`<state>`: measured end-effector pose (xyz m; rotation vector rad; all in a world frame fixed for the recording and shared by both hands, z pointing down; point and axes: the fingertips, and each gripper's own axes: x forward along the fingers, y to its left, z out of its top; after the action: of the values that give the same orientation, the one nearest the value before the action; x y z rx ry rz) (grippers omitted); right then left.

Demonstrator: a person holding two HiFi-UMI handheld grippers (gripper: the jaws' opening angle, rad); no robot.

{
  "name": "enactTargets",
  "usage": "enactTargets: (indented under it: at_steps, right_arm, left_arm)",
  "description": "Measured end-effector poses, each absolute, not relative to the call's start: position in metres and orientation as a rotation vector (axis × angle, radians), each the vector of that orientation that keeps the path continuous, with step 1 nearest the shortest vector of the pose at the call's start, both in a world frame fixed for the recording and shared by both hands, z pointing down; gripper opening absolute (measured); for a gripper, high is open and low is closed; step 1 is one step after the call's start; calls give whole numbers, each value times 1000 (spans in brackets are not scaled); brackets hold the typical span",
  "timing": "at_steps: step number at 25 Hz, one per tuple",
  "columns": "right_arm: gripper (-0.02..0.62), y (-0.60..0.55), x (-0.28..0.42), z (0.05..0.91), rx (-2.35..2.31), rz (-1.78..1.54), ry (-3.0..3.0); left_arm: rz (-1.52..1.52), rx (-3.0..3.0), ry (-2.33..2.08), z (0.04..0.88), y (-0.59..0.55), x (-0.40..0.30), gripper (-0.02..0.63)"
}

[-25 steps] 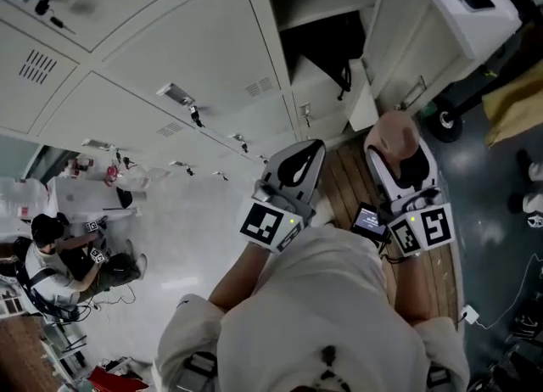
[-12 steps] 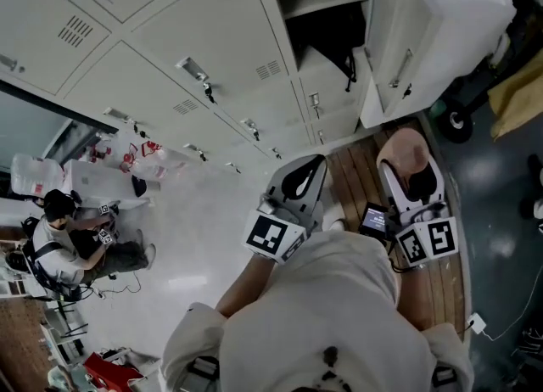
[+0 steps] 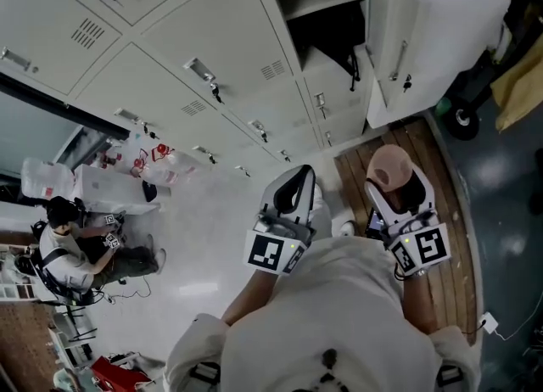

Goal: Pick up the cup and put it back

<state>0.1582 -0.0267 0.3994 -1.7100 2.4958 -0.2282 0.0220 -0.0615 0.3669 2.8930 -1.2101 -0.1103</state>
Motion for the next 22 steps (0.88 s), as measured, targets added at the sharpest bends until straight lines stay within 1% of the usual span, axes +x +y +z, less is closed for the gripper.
enactTargets:
  at_steps: [4, 8, 13, 19, 22]
  right_arm:
    - [362, -19, 142, 397, -1668, -180, 2544]
    - [362, -10, 138, 393, -1570, -214, 2518]
    - [362, -6, 133, 393, -1555, -213, 2527]
    - [362, 0, 126, 397, -1558, -227, 2515]
    - [362, -1, 126, 398, -1560, -234, 2513]
  left_arm:
    - [-86, 2889, -1215, 374, -50, 18, 8]
    - [-71, 2882, -1244, 378, -41, 11, 8]
    - [-47, 2864, -1273, 382, -36, 2, 8]
    - [-130, 2873, -1165, 377, -29, 6, 8]
    - [-121, 2890, -1153, 377, -27, 8, 8]
